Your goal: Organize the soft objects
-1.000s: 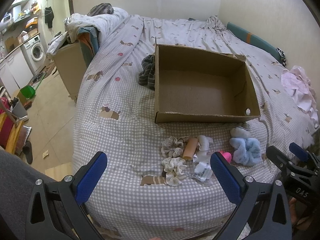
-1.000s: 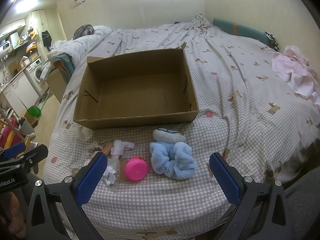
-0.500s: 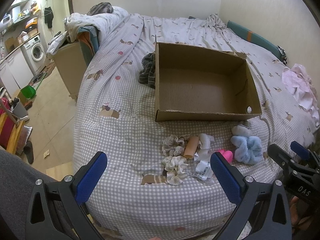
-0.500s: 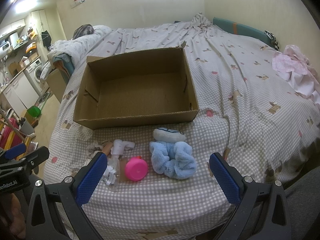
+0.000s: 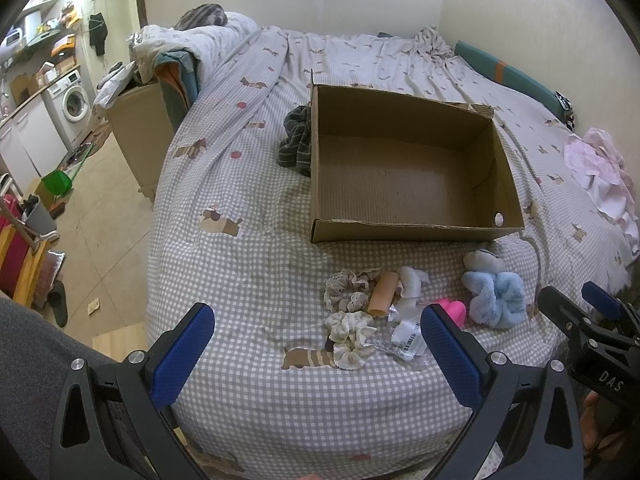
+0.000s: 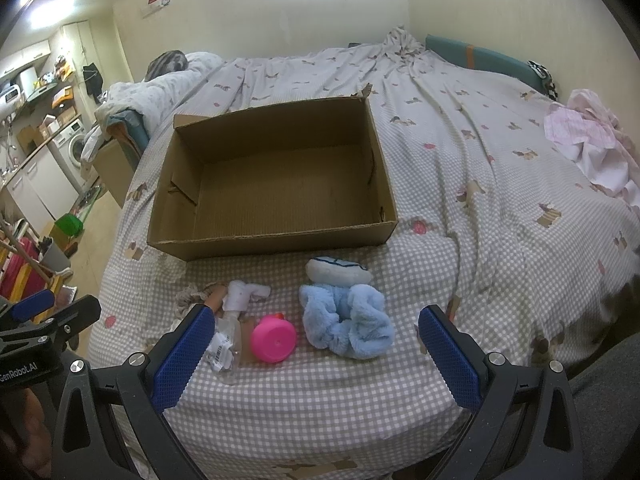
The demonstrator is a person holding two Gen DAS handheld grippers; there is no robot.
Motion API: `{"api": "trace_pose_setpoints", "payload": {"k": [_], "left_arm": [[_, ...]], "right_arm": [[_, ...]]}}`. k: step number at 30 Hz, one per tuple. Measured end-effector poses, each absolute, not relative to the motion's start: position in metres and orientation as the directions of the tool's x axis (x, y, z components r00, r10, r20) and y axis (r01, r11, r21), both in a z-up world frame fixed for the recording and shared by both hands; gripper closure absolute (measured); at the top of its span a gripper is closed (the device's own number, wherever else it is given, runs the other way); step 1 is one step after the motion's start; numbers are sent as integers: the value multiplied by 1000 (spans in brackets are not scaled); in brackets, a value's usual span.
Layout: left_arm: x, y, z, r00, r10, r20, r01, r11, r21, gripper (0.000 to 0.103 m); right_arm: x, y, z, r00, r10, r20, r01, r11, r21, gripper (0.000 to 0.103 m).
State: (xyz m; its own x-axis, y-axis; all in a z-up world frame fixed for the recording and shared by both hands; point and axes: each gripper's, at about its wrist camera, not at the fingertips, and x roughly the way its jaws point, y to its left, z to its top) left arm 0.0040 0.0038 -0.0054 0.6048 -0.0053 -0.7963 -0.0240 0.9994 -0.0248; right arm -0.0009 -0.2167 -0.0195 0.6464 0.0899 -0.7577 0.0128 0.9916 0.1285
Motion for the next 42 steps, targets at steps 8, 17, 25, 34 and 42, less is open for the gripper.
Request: {"api": "trace_pose_setpoints", "payload": {"k": [8, 17, 25, 34, 42], "left_arm": [[4, 4, -4, 606, -3, -795, -26, 999, -23, 0], [2, 4, 8, 619, -15, -785, -29, 999, -43, 0], [24, 11, 18, 557, 3, -831, -74, 996, -46, 0], [72, 22, 13, 468, 21, -884, -101, 994, -30, 0], [91, 27, -30, 371, 27, -928, -102, 995, -12, 0]], "right_arm": [[-1, -218, -20, 645, 98, -758, 10, 991, 137, 0], [3, -219, -3, 641, 169, -749, -29, 980, 197, 0], [15, -227, 11, 636, 165, -753, -17, 980, 200, 0], [63, -268, 11, 570, 183, -801, 31, 969, 243, 0], [106, -270, -67, 263, 226, -938, 43, 968, 245, 0]]}}
